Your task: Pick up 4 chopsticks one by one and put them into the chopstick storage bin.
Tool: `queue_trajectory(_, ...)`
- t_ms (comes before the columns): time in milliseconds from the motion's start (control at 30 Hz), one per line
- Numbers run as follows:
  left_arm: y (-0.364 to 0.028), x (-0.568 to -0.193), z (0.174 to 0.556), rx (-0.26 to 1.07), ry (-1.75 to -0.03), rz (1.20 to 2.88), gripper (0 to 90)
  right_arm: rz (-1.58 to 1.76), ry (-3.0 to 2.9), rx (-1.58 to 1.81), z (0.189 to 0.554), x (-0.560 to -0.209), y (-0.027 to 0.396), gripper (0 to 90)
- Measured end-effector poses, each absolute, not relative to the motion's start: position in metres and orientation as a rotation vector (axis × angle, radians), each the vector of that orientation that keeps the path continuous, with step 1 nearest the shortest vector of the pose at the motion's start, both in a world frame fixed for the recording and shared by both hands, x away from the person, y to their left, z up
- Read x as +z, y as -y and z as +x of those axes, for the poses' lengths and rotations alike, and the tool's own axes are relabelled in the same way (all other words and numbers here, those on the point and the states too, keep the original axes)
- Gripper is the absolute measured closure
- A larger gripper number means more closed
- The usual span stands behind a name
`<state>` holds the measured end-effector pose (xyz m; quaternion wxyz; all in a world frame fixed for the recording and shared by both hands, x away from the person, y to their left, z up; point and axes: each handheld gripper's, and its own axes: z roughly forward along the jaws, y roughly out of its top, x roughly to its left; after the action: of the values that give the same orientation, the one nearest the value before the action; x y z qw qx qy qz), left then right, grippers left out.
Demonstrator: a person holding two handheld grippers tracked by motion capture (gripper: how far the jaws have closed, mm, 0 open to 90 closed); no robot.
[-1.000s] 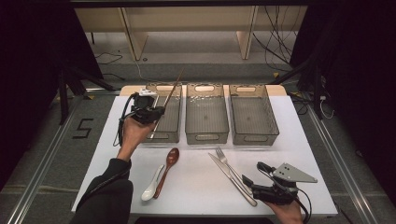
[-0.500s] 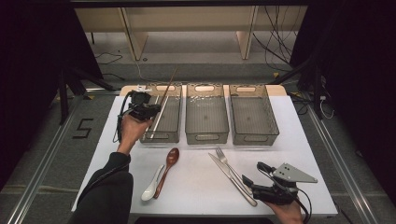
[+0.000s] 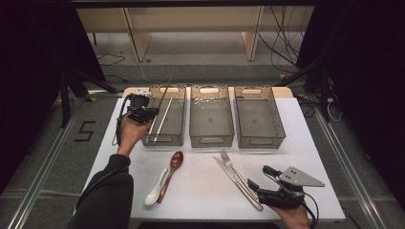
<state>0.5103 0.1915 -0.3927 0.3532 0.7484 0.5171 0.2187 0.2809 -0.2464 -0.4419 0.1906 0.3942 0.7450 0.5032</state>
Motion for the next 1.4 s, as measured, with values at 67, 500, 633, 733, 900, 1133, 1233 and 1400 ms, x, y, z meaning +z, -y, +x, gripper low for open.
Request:
queue_trajectory(67, -0.193, -0.394, 0.511, 0.576, -1.337, 1.942, 83.6, 1.108, -2.090, 1.416, 0.281, -0.442, 0.246, 24.5)
queue_trajectory(500, -0.198, -0.408, 0.513, 0.553, -1.386, 1.954, 82.2, 1.108, -2.093, 1.414, 0.281, -0.442, 0.246, 24.5)
queue_trajectory(633, -0.197, -0.405, 0.511, 0.536, -1.395, 1.942, 68.9, 1.111, -2.090, 1.415, 0.281, -0.442, 0.246, 24.5)
queue_trajectory(733, -0.197, -0.399, 0.510, 0.518, -1.407, 1.913, 59.6, 1.109, -2.094, 1.413, 0.281, -0.442, 0.246, 24.5)
queue_trajectory(900, -0.193, -0.390, 0.502, 0.474, -1.422, 1.911, 45.5, 1.110, -2.092, 1.414, 0.281, -0.442, 0.246, 24.5)
queue_trajectory(1133, -0.192, -0.388, 0.484, 0.391, -1.433, 1.903, 35.5, 1.110, -2.087, 1.417, 0.281, -0.442, 0.247, 24.5)
queue_trajectory(1233, -0.192, -0.388, 0.472, 0.382, -1.428, 1.925, 34.0, 1.112, -2.088, 1.415, 0.281, -0.442, 0.247, 24.4)
queue_trajectory(1400, -0.192, -0.390, 0.451, 0.347, -1.418, 1.933, 31.6, 1.112, -2.093, 1.413, 0.281, -0.442, 0.246, 24.4)
